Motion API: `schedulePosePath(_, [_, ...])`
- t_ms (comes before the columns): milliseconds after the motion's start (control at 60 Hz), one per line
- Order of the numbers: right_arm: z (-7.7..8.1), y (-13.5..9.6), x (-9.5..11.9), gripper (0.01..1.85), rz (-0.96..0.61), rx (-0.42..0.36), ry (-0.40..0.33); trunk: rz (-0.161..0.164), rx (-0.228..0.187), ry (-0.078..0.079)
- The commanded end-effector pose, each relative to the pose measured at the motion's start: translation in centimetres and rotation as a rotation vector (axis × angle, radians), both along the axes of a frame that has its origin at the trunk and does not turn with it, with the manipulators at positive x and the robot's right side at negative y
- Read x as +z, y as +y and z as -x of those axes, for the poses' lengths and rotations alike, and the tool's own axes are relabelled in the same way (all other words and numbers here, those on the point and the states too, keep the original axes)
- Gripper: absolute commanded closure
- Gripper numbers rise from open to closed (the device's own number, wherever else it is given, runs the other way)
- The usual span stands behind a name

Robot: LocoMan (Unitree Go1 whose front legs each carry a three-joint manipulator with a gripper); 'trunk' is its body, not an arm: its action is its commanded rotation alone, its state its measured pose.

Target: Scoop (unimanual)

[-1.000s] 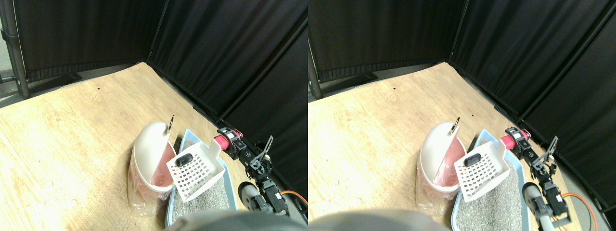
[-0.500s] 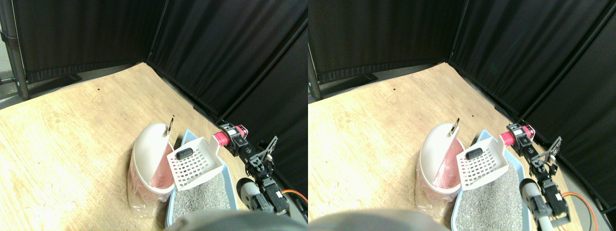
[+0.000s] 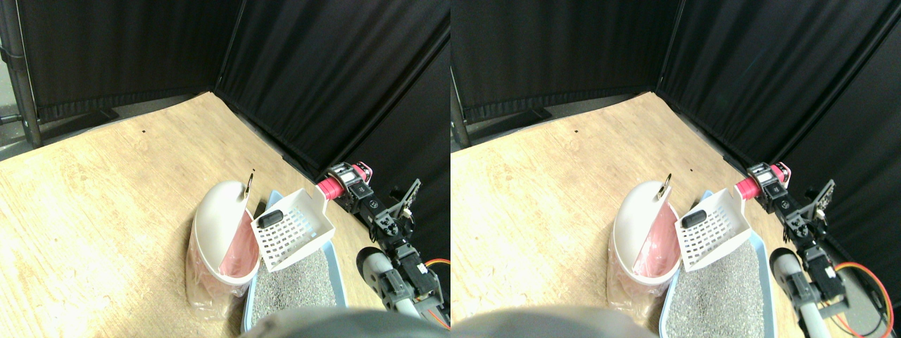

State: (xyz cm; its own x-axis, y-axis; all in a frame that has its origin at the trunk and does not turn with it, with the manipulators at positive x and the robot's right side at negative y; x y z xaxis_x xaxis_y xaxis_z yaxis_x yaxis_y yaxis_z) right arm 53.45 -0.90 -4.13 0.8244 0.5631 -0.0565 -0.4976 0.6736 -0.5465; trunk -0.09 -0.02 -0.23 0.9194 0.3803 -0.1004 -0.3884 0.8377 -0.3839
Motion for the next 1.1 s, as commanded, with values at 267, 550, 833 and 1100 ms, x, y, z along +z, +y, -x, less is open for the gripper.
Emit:
schedulePosePath(267, [0.3,0.9,0.7,1.76,0.022,0.123,-0.107,0.237,0.125,-0.120])
schedulePosePath(550, [1.0,1.8,1.4,1.69,0.103,0.125,-0.152,0.243,0.129,-0.125])
schedulePosePath(833, [0.6,2.2,1.9,1.62,0.107,0.104,-0.143,0.238,0.132,-0.125])
schedulePosePath(1100, [0.7,2.8,3.5,1.64,0.147,0.130,-0.159,0.239,0.131,-0.137])
